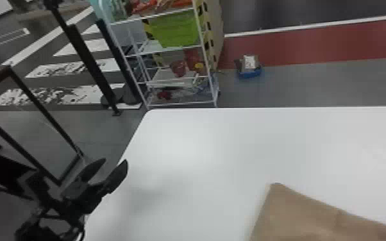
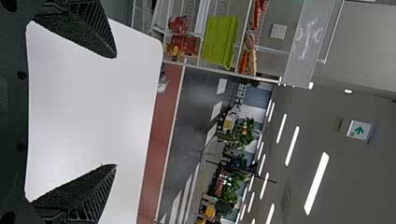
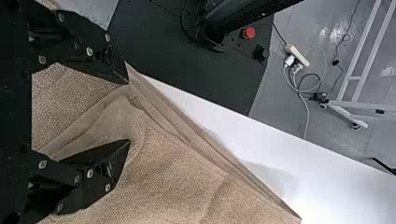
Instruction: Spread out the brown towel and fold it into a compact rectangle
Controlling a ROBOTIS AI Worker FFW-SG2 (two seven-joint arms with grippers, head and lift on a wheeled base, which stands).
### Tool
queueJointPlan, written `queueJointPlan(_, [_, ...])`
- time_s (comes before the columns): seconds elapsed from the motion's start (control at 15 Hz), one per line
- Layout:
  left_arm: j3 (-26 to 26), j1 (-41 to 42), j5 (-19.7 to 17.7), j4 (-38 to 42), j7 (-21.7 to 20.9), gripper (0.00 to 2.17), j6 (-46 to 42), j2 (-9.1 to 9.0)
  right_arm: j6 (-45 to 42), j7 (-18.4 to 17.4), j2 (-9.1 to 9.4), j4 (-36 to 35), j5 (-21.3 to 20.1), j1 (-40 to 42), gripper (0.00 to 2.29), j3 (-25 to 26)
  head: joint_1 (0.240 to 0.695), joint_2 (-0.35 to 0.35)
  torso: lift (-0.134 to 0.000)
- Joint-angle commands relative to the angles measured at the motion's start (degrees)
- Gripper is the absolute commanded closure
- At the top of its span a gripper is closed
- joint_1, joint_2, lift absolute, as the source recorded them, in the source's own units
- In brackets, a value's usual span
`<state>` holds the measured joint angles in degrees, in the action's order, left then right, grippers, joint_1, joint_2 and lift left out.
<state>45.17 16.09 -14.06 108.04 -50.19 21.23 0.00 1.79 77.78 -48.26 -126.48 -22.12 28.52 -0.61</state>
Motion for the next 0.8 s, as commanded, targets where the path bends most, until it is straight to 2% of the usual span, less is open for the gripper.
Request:
queueJointPlan(0.0, [0.00,0.00,0.00,-0.02,0.00,0.04,0.00,-0.15,0.81,0.54,0.18,-0.44,1.91,-0.04,0.14,0.97,0.695,0.350,-0.124])
queueJointPlan(0.27, [0.00,0.00,0.00,-0.11,-0.09,0.04,0.00,-0.15,1.51,0.54,0.62,-1.14,4.99,-0.22,0.14,2.02,0.695,0.350,-0.124])
queueJointPlan(0.6, [0.18,0.00,-0.35,-0.19,-0.09,0.04,-0.17,-0.15,3.62,0.54,0.53,-1.31,3.49,-0.13,0.26,2.11,0.695,0.350,-0.124])
queueJointPlan(0.73, [0.18,0.00,-0.35,-0.11,-0.09,0.04,0.00,-0.15,3.27,0.54,0.53,-1.93,3.84,0.22,0.28,5.01,0.695,0.350,-0.124])
